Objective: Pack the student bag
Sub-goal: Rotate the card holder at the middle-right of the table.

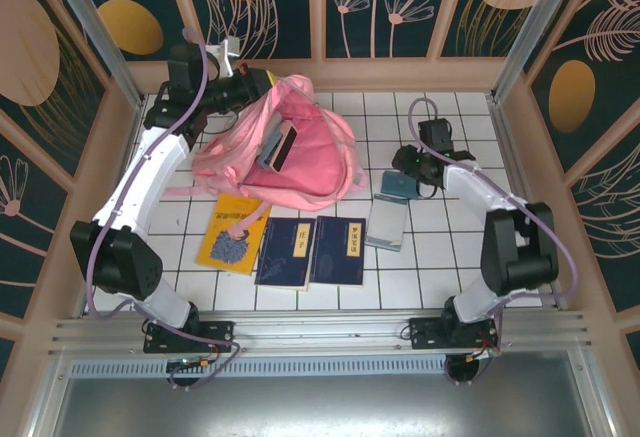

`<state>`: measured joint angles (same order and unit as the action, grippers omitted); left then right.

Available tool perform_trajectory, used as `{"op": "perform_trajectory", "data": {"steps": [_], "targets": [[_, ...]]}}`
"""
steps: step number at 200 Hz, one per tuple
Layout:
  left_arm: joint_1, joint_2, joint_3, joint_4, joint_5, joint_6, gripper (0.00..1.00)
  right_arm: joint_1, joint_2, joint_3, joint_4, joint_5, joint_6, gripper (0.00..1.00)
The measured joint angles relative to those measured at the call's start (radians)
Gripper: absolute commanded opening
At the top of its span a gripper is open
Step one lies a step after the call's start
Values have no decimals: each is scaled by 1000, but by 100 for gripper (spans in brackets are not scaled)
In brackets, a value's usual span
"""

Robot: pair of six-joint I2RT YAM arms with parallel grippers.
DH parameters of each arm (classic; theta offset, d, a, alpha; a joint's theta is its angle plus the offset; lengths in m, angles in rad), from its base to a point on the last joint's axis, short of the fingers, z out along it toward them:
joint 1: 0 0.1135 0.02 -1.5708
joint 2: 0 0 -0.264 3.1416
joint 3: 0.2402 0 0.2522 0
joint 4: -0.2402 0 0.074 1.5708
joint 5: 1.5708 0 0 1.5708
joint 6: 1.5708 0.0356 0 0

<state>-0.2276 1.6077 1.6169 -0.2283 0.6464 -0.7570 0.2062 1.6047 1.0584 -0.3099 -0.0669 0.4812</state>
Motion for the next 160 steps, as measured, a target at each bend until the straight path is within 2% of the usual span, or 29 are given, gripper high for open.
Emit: {"op": "perform_trajectory", "data": {"steps": [64,112,160], "targets": [[5,-20,-18,1,13,-19,0,8,165,68,-10,-198,77,54],[6,-20,-18,0,19,-19,0,58,307,197,-1,-223,101,54],[6,-20,-18,0,19,-22,0,22,359,231,-6,-208,102,54]]}}
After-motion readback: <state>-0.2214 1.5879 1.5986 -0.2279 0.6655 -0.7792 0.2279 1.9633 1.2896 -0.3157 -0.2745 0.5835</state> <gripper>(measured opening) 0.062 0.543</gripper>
